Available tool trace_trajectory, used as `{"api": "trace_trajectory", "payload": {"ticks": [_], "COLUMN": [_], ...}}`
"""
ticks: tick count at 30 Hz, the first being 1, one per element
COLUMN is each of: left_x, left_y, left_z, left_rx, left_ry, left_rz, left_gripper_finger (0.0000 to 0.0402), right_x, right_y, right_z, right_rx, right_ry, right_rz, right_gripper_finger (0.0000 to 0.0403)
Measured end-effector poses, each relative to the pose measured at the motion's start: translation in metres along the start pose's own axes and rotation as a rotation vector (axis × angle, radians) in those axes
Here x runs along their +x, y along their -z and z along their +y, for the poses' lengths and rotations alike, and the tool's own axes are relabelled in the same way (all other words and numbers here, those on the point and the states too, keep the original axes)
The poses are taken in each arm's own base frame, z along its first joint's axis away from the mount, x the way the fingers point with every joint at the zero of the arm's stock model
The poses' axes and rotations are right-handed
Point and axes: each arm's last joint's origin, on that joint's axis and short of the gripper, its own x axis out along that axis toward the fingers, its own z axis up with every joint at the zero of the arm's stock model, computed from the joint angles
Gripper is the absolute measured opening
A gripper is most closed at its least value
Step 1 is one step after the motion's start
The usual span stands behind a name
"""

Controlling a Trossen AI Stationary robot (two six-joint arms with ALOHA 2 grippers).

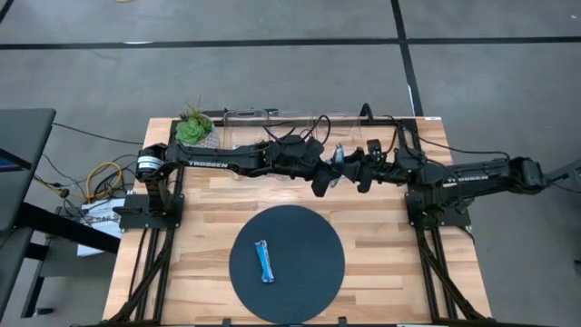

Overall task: Pick and place Granola Bars by type
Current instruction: Put the blue bar into the right transparent bin

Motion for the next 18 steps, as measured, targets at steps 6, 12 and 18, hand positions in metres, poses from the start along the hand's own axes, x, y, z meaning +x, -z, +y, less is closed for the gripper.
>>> {"api": "trace_trajectory", "payload": {"ticks": [6, 12, 18], "left_x": [0.000, 0.000, 0.000], "left_y": [0.001, 0.002, 0.003], "left_z": [0.001, 0.002, 0.004], "left_rx": [-0.006, -0.008, -0.025], "left_ry": [-0.007, -0.039, -0.055], "left_rz": [0.010, 0.009, 0.024], "left_gripper_finger": [0.0099, 0.0099, 0.0128], "right_x": [0.006, 0.006, 0.006], "right_y": [-0.004, -0.005, -0.006], "right_z": [-0.002, -0.007, -0.012], "right_rx": [-0.004, -0.006, -0.023], "right_ry": [0.006, 0.002, 0.022], "right_rz": [0.016, 0.044, 0.067], "right_gripper_finger": [0.0096, 0.0053, 0.0040]}}
